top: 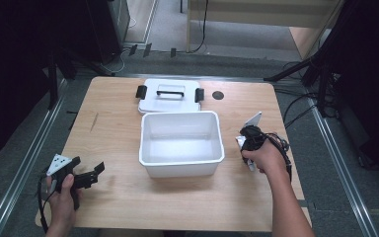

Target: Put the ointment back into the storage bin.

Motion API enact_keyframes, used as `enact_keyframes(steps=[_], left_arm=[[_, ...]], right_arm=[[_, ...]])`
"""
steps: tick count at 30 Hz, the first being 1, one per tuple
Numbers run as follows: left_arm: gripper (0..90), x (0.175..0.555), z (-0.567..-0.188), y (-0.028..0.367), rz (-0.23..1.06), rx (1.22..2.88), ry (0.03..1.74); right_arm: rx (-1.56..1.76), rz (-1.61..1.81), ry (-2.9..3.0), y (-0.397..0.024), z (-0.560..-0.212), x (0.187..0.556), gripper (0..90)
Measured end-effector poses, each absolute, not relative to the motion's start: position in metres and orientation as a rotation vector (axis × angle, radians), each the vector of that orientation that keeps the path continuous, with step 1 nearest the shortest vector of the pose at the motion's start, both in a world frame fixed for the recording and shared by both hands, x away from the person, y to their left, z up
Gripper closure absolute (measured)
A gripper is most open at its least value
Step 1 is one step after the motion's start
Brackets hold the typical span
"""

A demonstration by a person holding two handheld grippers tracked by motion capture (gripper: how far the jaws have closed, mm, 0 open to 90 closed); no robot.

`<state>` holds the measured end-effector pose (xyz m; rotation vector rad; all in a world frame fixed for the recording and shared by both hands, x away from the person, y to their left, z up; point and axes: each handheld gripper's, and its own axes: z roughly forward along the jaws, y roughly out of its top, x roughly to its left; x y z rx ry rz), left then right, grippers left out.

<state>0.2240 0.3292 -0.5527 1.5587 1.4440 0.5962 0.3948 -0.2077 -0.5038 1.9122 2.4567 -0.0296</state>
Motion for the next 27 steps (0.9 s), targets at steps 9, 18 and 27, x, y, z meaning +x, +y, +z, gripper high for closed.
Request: enact_keyframes(steps=[9, 18, 27], left_arm=[[0.0, 0.224, -0.553, 0.329, 0.596, 1.559, 1.443], [0.0, 0.224, -0.553, 0.329, 0.595, 1.559, 1.443], [0.0, 0.224, -0.553, 0.329, 0.594, 1.561, 1.444]], right_arm=[[1.880, -0.014, 2.499, -0.207, -0.502, 0.393, 73.2], [1.888, 0.012, 2.491, -0.212, -0.488, 0.390, 73.3], [1.886, 0.070, 2.470, -0.210, -0.457, 0.392, 73.4]])
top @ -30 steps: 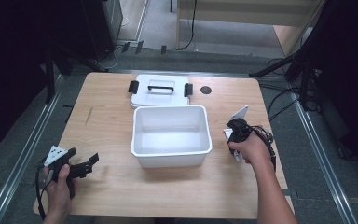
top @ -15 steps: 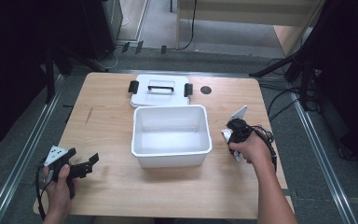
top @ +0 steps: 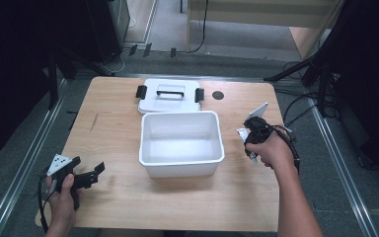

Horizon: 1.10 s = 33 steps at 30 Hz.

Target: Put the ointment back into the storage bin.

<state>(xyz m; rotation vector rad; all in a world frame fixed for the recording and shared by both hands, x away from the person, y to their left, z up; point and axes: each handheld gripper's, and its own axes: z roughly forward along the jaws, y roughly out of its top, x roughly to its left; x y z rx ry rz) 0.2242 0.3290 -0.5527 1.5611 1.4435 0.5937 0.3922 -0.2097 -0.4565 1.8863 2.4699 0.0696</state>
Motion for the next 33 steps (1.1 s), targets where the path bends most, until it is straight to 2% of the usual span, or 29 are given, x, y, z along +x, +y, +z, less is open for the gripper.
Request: enact_keyframes(steps=[20, 33], left_arm=[[0.0, 0.224, -0.553, 0.329, 0.589, 1.559, 1.446], [0.0, 0.225, -0.553, 0.330, 0.587, 1.562, 1.446]], right_arm=[[1.840, 0.190, 2.474, -0.192, -0.399, 0.397, 73.3], [1.770, 0.234, 2.502, -0.174, -0.375, 0.396, 73.3]])
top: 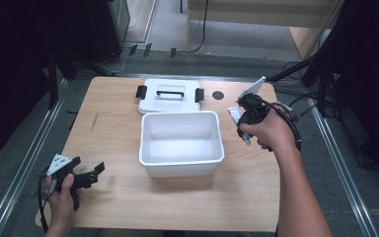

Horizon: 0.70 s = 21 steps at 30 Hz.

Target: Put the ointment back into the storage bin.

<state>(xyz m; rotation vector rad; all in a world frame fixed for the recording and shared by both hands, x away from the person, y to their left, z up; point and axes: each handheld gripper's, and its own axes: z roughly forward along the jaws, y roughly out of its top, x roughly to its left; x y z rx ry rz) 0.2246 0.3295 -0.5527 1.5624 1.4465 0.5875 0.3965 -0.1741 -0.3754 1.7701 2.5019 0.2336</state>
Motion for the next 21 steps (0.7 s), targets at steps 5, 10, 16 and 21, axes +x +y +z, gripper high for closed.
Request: enact_keyframes(steps=[5, 10, 16, 21], left_arm=[[0.0, 0.225, -0.553, 0.330, 0.586, 1.561, 1.446], [0.0, 0.225, -0.553, 0.330, 0.584, 1.560, 1.445], [0.0, 0.225, -0.553, 0.330, 0.584, 1.562, 1.446], [0.0, 0.225, -0.553, 0.330, 0.581, 1.562, 1.444]], right_arm=[[1.749, 0.246, 2.519, -0.164, -0.370, 0.396, 73.2], [1.697, 0.281, 2.554, -0.152, -0.364, 0.396, 73.2], [1.636, 0.288, 2.598, -0.139, -0.361, 0.395, 73.2], [1.585, 0.297, 2.629, -0.130, -0.360, 0.394, 73.2]])
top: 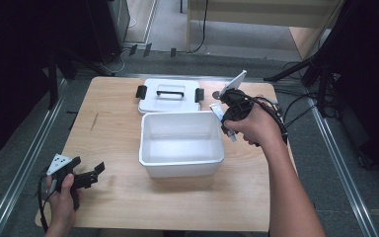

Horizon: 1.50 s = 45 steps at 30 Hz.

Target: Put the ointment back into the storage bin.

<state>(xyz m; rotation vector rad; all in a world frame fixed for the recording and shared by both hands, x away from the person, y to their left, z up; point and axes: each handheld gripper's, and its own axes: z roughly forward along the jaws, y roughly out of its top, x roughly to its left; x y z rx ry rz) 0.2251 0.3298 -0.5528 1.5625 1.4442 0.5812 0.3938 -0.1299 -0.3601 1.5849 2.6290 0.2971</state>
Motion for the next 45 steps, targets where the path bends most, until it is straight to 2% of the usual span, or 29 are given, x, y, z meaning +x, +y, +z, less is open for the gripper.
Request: enact_keyframes(steps=[24, 38, 45], left_arm=[[0.0, 0.225, -0.553, 0.330, 0.579, 1.563, 1.446], [0.0, 0.225, -0.553, 0.330, 0.579, 1.565, 1.443], [0.0, 0.225, -0.553, 0.330, 0.579, 1.564, 1.443]], right_arm=[[1.119, 0.398, 2.892, -0.098, -0.364, 0.384, 73.0], [0.538, 0.468, 2.992, -0.086, -0.371, 0.371, 72.9], [0.448, 0.424, 2.990, -0.084, -0.378, 0.370, 72.9]])
